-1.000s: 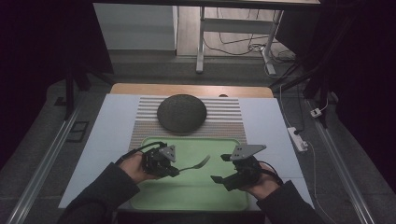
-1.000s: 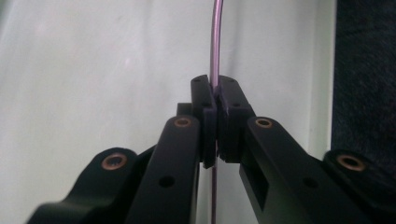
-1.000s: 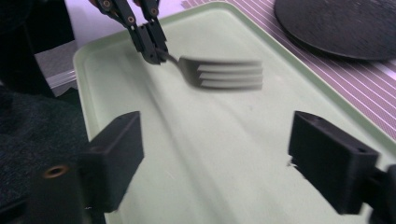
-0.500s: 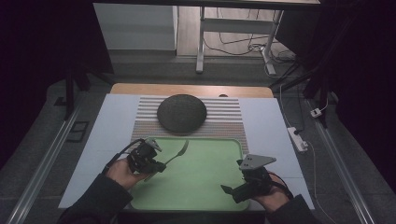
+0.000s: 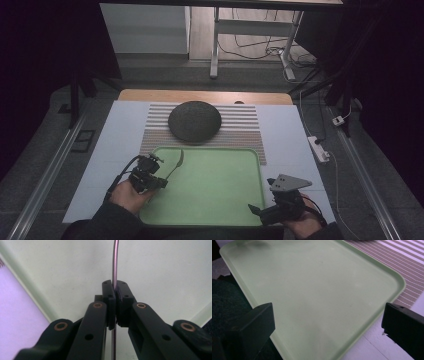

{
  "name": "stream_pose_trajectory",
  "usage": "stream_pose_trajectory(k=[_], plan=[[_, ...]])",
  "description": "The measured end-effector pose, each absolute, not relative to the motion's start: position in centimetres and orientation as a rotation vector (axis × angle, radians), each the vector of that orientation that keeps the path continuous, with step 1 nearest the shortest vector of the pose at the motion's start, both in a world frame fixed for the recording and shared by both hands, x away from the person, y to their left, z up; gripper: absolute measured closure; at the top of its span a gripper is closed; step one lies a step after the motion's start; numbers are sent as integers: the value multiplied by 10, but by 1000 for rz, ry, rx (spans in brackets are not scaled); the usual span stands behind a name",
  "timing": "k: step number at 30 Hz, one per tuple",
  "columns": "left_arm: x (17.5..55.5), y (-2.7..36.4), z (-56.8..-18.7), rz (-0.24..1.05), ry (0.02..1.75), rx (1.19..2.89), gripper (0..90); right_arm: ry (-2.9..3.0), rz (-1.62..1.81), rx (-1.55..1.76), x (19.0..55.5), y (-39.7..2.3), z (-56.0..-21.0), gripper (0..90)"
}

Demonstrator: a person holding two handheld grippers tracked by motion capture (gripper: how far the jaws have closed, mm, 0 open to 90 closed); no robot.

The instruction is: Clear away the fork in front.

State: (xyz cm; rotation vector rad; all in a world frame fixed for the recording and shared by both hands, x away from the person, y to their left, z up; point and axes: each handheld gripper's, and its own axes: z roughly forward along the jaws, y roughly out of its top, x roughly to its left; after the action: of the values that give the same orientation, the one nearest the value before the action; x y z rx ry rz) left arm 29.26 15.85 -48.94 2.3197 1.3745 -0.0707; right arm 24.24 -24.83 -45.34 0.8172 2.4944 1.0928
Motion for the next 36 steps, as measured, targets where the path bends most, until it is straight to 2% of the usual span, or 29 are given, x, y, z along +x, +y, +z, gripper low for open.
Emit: stream_pose_trajectory(k=[15,25,32,36], plan=[[303,155,-507,-51,1460,2361,858,2501,960,783,241,-254,-460,0],[305,165,-503,-35,1427,2314,799,2487,980,856,239,-262,-458,0],[320,169,-492,-20,1316,2263,885,2445,1046,973,236,-273,-455,0],[334,166,-490,-4,1257,2257,888,2435,1043,989,233,-275,-454,0]])
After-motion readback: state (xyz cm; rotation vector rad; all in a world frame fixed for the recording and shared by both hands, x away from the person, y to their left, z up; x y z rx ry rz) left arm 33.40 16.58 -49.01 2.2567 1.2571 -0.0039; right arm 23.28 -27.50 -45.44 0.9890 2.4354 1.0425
